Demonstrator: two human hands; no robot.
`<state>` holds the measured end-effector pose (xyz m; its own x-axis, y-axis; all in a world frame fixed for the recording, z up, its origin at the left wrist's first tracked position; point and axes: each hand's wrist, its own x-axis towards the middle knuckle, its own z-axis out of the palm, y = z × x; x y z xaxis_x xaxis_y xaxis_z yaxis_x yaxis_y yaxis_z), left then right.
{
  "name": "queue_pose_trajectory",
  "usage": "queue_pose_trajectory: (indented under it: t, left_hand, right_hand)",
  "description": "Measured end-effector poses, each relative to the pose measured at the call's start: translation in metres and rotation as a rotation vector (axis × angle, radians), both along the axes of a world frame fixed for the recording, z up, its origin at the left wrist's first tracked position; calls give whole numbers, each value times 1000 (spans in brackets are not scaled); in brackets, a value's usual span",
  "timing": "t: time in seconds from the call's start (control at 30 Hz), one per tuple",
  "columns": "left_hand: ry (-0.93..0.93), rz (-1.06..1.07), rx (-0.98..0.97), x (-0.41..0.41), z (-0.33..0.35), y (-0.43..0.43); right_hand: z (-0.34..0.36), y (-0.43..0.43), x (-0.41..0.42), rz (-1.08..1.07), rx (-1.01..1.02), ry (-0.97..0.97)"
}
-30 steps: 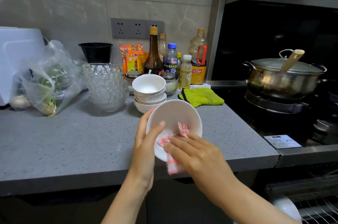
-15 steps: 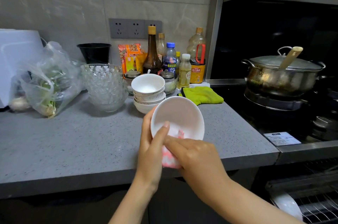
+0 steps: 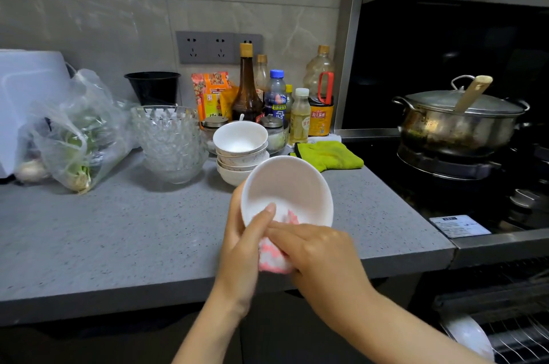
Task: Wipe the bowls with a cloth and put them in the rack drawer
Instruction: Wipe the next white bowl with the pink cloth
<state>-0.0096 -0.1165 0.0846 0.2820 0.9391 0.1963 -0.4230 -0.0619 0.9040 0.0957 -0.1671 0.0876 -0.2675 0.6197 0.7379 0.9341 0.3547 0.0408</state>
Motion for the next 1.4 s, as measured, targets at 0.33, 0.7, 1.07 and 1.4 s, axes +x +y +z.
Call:
queue_pose_trajectory:
  t: [0.33, 0.7, 1.07, 1.4]
  left_hand:
    - [42, -10, 129, -6, 11, 5]
    - [64, -69, 199, -16, 12, 11]
    - [125, -102, 123, -12, 7, 16]
    - [357, -499, -116, -24, 13, 30]
  right_hand:
    - [-2, 1, 20, -53, 92, -308]
    - [-2, 1, 32, -7, 100, -390]
    - [4, -2, 43, 82, -5, -480]
    - [17, -13, 66, -14, -81, -785]
